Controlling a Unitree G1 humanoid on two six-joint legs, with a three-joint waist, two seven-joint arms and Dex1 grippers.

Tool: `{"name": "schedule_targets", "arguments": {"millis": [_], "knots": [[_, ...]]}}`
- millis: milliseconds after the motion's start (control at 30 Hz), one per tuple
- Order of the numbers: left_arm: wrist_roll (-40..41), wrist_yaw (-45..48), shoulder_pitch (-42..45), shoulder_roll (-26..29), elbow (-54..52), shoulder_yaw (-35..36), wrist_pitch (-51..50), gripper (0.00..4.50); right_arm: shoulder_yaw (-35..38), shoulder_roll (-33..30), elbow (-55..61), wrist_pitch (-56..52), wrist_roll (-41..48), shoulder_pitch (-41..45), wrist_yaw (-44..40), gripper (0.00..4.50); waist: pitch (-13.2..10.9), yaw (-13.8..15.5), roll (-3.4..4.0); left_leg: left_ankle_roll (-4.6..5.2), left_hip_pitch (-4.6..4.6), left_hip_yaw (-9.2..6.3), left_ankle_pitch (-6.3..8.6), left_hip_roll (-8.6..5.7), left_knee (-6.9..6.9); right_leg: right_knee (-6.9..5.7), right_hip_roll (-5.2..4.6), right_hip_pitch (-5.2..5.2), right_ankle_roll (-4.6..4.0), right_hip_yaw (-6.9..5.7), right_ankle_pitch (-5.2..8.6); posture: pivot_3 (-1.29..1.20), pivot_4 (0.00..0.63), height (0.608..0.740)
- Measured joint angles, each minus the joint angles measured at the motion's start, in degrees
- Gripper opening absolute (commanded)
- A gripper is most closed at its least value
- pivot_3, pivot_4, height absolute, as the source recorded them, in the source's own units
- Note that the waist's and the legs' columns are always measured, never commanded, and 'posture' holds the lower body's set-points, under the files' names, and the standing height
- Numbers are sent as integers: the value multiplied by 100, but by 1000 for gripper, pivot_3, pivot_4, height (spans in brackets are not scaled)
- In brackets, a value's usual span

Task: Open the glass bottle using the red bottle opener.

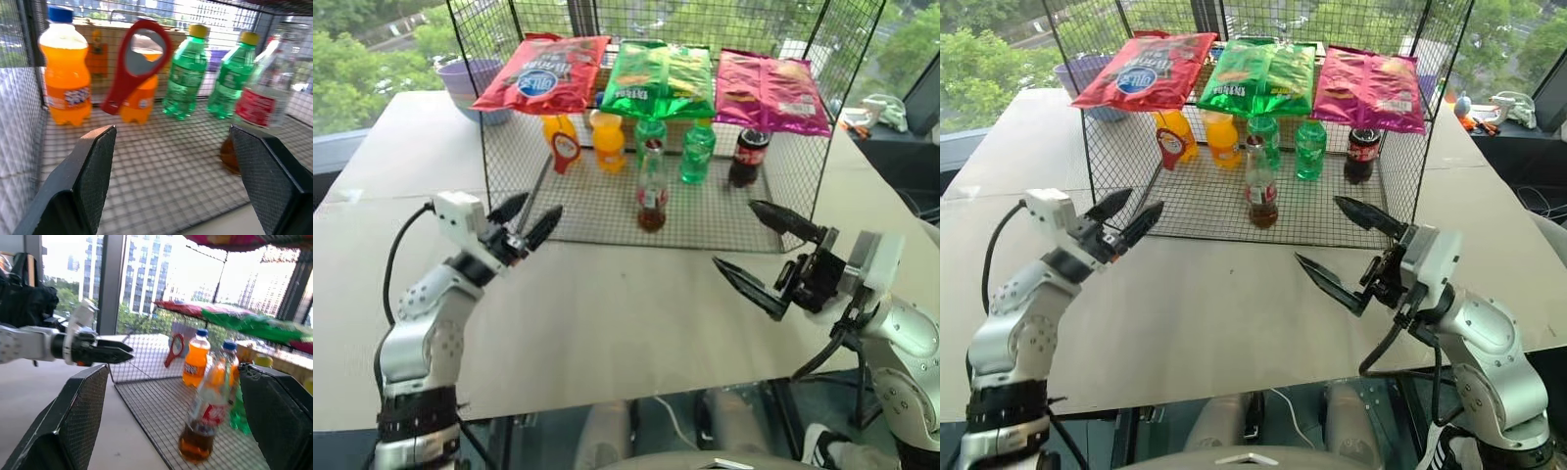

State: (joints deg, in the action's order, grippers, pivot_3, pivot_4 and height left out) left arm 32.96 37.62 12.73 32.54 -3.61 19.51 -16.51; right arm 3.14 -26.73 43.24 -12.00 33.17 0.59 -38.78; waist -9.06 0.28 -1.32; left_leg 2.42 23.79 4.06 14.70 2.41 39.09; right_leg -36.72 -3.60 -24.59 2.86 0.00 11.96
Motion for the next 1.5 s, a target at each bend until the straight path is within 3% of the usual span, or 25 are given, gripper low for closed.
{"name": "schedule_targets", "arguments": {"millis": [533,633,833,867,1200,1500], "knots": [[-1182,444,2380,124,2519,-848,615,3802,-88,-132,231,-285,-147,-52,554,4292,-2,52,-12,0,4,-2,-1,-6,10,-1,0,10,0,-7,-2,0,150,740],[-1339,490,2712,74,2895,-910,754,2967,-98,-132,277,-285,-179,-124,612,4500,-3,34,-12,1,6,0,-1,-6,6,1,0,8,9,-6,-7,0,150,740],[-1379,656,2819,-14,3120,-980,821,178,-100,-132,316,-286,-247,-174,726,4500,-6,38,-16,1,8,-1,-1,-6,2,1,2,6,21,-6,-13,0,150,740],[-1369,692,2819,-23,3119,-982,821,29,-100,-133,326,-304,-253,-177,762,4500,-7,39,-19,1,8,-1,-1,-6,2,1,2,6,19,-6,-12,0,150,740],[-1219,864,2745,-2,2796,-859,640,29,-107,-168,368,-528,-260,-99,871,4500,-8,40,-20,1,8,-3,-1,-6,7,-1,1,7,8,-6,-7,0,150,740],[-582,1415,2296,242,2067,-631,-22,29,-114,-216,348,-562,-187,4,795,4500,-9,33,-23,1,7,-3,-1,-6,8,-1,0,9,5,-5,-5,0,150,740]]}}
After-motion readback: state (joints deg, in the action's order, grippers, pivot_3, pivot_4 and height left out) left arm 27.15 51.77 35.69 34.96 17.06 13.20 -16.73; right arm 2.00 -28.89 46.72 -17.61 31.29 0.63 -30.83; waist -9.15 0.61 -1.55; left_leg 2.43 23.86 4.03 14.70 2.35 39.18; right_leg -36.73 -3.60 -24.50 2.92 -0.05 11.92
